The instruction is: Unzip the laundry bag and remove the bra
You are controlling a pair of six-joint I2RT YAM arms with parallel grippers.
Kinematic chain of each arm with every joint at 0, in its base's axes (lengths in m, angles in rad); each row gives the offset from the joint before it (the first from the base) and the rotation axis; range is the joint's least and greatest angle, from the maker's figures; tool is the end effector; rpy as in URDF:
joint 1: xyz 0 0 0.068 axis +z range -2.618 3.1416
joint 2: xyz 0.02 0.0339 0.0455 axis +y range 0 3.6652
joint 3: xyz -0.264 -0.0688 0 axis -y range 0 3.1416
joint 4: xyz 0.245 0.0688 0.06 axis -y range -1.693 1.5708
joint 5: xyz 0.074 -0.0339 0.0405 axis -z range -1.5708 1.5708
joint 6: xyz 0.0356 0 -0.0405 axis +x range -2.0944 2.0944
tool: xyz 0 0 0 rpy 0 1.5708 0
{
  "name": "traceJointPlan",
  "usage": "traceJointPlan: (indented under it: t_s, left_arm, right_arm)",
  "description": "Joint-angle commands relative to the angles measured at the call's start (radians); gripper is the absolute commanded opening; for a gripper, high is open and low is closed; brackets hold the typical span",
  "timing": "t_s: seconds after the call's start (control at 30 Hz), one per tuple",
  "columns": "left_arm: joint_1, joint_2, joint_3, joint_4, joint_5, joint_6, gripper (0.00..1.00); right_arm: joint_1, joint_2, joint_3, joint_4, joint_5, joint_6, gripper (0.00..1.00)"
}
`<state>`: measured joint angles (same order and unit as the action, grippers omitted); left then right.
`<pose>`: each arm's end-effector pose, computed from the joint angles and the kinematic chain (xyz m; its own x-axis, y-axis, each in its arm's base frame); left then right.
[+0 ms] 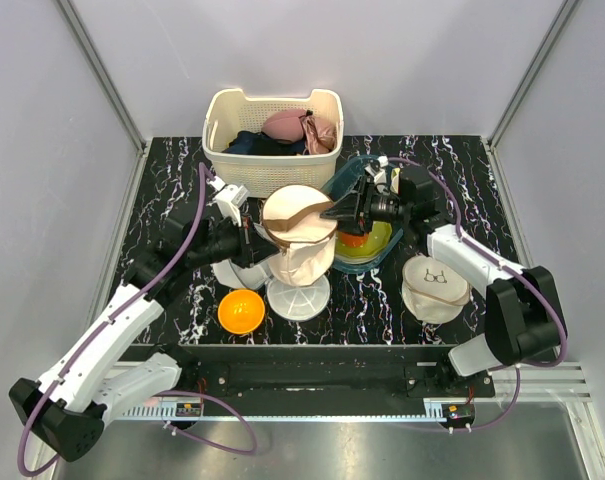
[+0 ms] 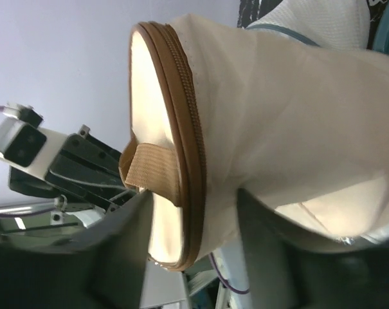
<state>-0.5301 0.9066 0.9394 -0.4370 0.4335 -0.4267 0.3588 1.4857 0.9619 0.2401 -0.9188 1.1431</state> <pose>0.1632 -0.1130 0.3476 -0.6367 -0.0622 -0.7686 0.5806 0.6173 -0.5309 0.3005 0.1429 0.2792 -0.9527 0.2324 -0.1957 -0.1463 0.2139 0.9658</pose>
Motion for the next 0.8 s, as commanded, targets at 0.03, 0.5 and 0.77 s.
traceJointPlan:
  t_s: [0.03, 0.5, 0.77]
  left_arm:
    - [0.001, 0.006, -0.007, 0.026, -0.045, 0.006, 0.00]
    - [0.001, 0.012, 0.022, 0.041, -0.010, -0.018, 0.00]
    - [-0.001, 0.011, 0.021, 0.058, 0.002, -0.029, 0.00]
  right_arm:
    - [0.002, -0.091, 0.029, -0.209, 0.047, -0.135, 0.88]
    - [0.049, -0.410, -0.038, -0.467, 0.363, -0.042, 0.96]
    - [0.298, -0.291, 0.015, -0.377, 0.471, 0.046, 0.96]
